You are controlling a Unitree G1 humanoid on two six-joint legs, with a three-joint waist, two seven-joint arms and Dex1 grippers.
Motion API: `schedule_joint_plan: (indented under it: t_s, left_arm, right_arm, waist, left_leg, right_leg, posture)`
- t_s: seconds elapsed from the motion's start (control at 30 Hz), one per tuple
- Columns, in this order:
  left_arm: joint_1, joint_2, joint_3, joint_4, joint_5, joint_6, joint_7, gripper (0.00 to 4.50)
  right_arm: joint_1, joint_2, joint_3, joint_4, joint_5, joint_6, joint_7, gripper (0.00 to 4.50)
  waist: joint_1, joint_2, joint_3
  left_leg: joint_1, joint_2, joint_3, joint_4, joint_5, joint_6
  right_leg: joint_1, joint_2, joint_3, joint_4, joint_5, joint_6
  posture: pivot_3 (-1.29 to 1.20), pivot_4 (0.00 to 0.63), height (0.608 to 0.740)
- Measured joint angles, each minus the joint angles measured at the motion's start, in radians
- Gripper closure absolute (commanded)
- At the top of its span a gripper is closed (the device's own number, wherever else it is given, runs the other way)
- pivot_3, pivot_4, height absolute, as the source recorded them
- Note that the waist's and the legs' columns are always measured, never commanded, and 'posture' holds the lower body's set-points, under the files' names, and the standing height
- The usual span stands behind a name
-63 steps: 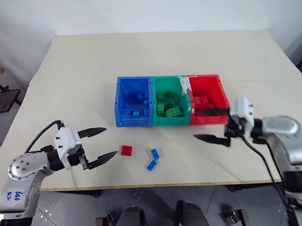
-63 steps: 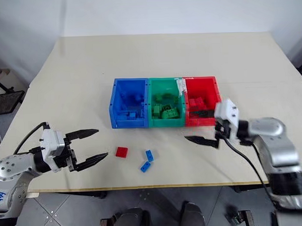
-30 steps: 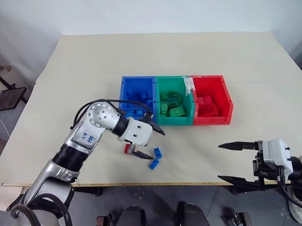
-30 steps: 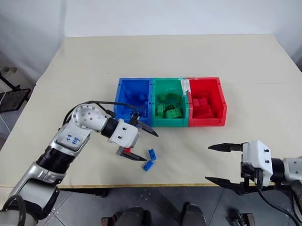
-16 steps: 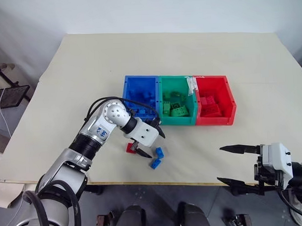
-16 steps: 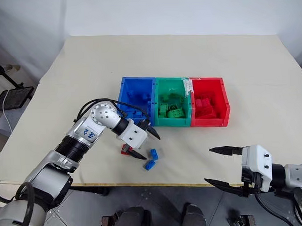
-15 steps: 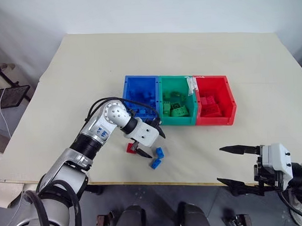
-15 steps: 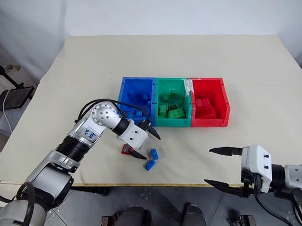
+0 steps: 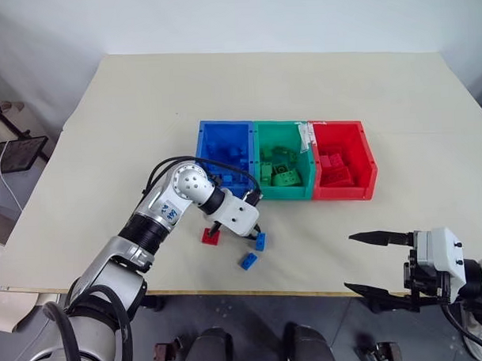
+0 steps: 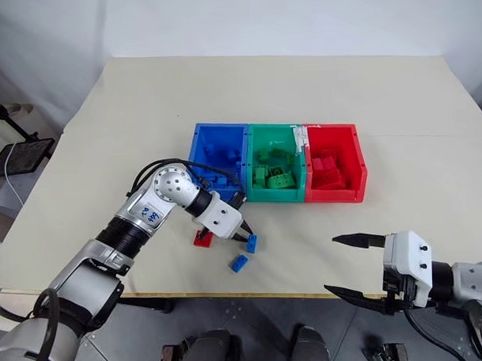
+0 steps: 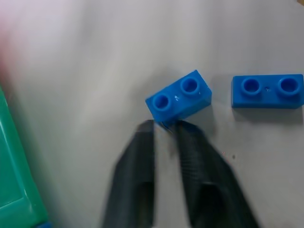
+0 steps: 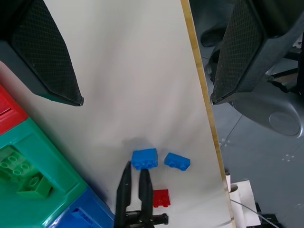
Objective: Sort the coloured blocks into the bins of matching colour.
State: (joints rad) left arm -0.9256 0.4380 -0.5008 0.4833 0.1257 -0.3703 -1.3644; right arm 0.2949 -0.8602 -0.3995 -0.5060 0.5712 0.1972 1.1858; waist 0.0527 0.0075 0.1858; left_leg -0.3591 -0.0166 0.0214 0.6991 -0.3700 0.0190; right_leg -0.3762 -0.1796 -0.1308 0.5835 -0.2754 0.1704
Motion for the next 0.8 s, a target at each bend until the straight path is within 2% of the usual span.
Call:
schedule_joint_plan:
  t_s: [0.3,0.4,0.63,0.77,0.8]
  left_arm:
    - [0.05,0.04,0.024,-0.047,-0.012,0.055,0.009,4.49]
    - [0.069,0.05,0.059,-0.092,-0.04,0.12,0.009,3.89]
    - [0.152,0.094,0.159,-0.315,-0.178,0.368,-0.003,1.81]
    - [0.228,0.138,0.168,-0.402,-0.203,0.426,-0.016,0.59]
    - [0.241,0.136,0.168,-0.414,-0.202,0.444,-0.003,0.59]
  right_arm:
    - [-0.035,0.0,0.033,0.025,-0.011,-0.001,0.002,0.0]
    - [-0.045,0.0,0.041,0.036,-0.013,-0.001,0.003,0.0]
    - [-0.052,0.0,0.043,0.044,-0.016,-0.002,0.004,0.0]
    - [-0.054,0.0,0.045,0.051,-0.023,-0.002,0.003,0.0]
    - [-0.055,0.0,0.046,0.052,-0.023,-0.002,0.002,0.0]
  waist:
    - [0.0,0.0,0.0]
    - [-0.001,0.0,0.0]
    - [-0.006,0.0,0.0]
    - [-0.005,0.0,0.0]
    - [0.0,0.0,0.0]
  left_leg:
    - [0.0,0.0,0.0,0.0,0.0,0.0]
    - [0.0,0.0,0.0,0.0,0.0,0.0]
    - [0.001,0.001,-0.001,0.0,0.0,0.0]
    - [0.001,0.001,-0.001,0.0,0.0,0.0]
    - [0.001,0.0,-0.001,0.001,0.0,0.0]
  right_leg:
    - [0.0,0.0,0.0,0.0,0.0,0.0]
    - [0.0,0.0,0.0,0.0,0.0,0.0]
    - [0.0,0.0,0.0,0.002,0.0,0.0]
    - [0.0,0.0,0.0,0.001,0.0,0.0]
    - [0.0,0.0,0.0,0.001,0.0,0.0]
  posture:
    - [0.0,0.15,0.74]
    - [0.0,0.15,0.74]
    - [0.0,0.15,0.74]
    - [0.0,0.15,0.74]
    - [0.0,0.15,0.74]
